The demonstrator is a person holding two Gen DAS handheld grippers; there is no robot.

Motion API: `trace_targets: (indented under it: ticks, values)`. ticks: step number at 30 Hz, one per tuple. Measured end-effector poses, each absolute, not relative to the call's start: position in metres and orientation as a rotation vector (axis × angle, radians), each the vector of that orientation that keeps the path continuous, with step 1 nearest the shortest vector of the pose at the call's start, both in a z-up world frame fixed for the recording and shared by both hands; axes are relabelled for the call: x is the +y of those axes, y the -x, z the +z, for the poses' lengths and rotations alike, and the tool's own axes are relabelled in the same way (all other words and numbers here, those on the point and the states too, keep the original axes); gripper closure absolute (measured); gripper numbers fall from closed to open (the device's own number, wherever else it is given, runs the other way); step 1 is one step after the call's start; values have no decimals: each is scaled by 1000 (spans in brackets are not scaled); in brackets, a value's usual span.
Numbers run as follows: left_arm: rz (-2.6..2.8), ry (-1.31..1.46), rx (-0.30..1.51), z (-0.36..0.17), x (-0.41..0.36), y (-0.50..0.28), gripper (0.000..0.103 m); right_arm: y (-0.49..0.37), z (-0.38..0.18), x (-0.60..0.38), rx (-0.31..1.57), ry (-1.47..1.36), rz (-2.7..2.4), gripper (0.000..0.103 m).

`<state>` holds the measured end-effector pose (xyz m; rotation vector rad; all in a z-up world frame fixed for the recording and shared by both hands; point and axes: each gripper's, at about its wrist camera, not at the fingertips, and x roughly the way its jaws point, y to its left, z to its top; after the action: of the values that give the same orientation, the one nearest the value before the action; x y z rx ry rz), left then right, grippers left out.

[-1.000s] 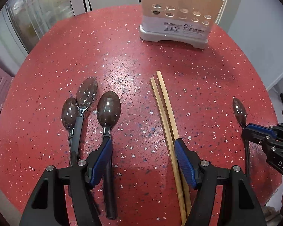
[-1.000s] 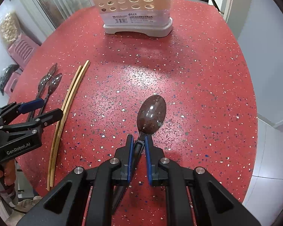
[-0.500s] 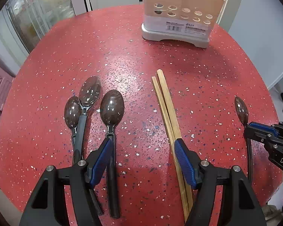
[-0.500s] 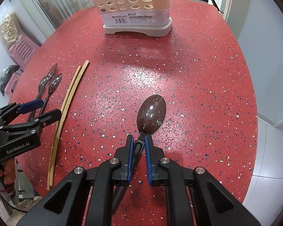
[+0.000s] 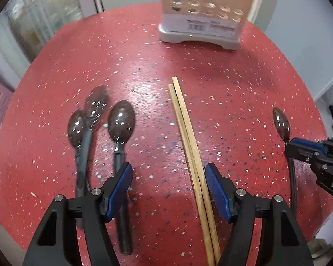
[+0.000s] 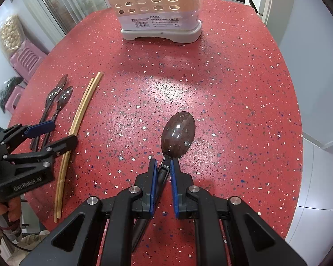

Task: Organize utensils
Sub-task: 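Lower the open left tool around two plain chopsticks while the right tool holds the spoon, then close the left tool on a brown spoon handle beside the chopsticks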

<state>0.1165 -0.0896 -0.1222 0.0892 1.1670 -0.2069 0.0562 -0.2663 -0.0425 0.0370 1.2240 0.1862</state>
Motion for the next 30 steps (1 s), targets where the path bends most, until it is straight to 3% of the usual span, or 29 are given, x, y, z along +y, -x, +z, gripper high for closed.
trace_targets:
  ticks: [30]
  values:
    - [-191,-65,1136,-103,-65,-98,12,-56,-42,-264,1224,-37,186,90]
